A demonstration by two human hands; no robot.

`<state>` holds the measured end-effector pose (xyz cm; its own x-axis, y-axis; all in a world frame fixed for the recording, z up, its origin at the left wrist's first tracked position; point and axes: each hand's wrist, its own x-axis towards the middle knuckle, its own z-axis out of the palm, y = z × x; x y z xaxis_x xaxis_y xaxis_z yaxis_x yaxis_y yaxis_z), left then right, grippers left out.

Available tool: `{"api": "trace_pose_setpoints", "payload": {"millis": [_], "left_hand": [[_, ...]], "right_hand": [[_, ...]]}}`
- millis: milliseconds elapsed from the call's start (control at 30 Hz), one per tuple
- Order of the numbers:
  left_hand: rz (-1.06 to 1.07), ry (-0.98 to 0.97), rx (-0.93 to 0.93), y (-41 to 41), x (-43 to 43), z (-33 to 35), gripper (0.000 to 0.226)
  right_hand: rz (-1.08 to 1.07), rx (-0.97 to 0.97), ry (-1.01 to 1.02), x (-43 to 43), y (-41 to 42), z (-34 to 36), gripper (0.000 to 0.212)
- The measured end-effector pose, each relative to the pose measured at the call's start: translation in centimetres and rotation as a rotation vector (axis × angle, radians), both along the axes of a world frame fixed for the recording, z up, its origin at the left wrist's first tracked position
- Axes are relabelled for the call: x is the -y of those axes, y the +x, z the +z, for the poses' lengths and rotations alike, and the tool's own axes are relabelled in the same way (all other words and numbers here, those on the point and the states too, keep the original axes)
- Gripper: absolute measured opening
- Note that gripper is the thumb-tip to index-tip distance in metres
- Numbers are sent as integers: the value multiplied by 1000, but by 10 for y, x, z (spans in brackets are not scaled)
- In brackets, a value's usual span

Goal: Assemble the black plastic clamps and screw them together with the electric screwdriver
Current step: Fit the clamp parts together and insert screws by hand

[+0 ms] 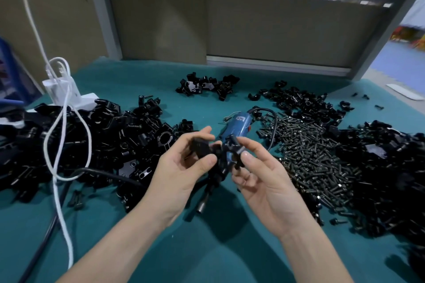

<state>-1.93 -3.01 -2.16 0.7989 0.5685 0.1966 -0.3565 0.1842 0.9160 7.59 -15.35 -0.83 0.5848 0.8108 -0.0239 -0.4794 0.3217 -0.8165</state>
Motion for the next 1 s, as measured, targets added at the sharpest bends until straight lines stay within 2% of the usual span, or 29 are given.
{"api": "trace_pose_setpoints", "payload": {"millis": [100, 267, 433, 700, 867, 1000], "left_hand": [[21, -12, -28, 0, 1, -2, 21], [5, 17, 50, -1, 4, 0, 20], [112, 312, 133, -3, 8, 2, 19], [223, 757, 78, -4, 5, -5, 19], [304, 940, 72, -4, 4, -8, 22], [360, 998, 91, -4, 5, -8, 24]], "right_hand": [[-30, 41, -30, -1, -3, 0, 29], [-112, -113, 58, 0, 1, 1, 26], [-52, -123, 27, -3, -4, -1, 47], [23, -100, 9, -2, -9, 0, 30], [-58, 20, 17, -1, -11, 3, 31], [-99, 264, -4, -3, -16, 3, 32]]}}
